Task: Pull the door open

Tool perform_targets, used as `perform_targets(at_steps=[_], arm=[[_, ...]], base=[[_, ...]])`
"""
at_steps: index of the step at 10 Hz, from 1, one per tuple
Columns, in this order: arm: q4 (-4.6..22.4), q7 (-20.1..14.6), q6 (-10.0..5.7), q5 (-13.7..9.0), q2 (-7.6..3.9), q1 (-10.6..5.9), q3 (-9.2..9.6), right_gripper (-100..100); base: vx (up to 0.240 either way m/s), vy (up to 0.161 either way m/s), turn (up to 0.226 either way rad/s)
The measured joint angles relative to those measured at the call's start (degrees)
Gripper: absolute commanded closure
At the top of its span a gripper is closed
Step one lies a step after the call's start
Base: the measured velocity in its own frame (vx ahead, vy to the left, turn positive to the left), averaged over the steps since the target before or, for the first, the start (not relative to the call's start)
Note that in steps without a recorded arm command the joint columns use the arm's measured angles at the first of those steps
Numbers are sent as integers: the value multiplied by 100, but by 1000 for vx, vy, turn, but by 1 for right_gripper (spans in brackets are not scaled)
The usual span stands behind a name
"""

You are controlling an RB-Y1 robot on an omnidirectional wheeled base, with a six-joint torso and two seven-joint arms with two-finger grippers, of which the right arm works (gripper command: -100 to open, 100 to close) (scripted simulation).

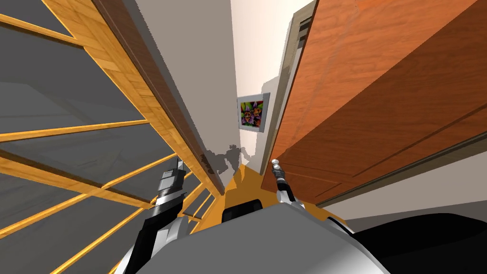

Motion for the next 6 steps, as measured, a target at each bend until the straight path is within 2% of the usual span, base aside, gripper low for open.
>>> perform_targets(at_steps=[1, 4, 6], arm=[[-2, -9, 16, 5, 3, 16, 14, 100], [-44, -202, -62, 85, -151, 80, 177, 100], [-117, -353, -95, 160, -246, 193, 349, 100]], base=[[-156, 35, 101], [-248, 0, 117], [-274, -28, 125]])
